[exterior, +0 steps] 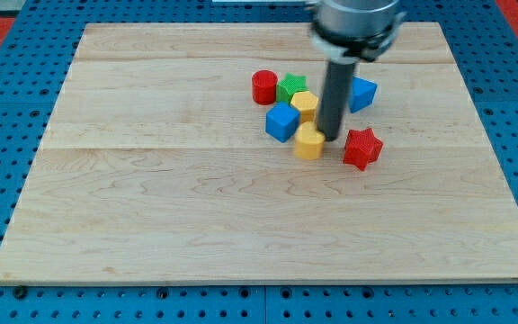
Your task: Move yellow heart towards bottom left
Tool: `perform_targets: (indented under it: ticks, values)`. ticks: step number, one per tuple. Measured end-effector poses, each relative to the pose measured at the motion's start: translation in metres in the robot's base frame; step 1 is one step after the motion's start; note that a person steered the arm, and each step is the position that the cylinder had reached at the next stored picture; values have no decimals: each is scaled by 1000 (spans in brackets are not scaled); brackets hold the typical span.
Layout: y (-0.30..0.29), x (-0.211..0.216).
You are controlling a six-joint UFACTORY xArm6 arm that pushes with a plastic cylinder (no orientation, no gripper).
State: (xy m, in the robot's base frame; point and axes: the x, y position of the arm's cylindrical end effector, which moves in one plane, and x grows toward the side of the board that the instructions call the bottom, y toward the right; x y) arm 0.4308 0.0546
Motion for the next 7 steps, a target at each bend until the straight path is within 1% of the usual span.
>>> perform_targets:
  ticks: [1,2,3,4,5,6,7]
  values:
    - [-28,6]
    - [-104,58]
    - [-105,76]
    - [-79,95]
    - [-143,108]
    - [-189,112]
    - [-224,112]
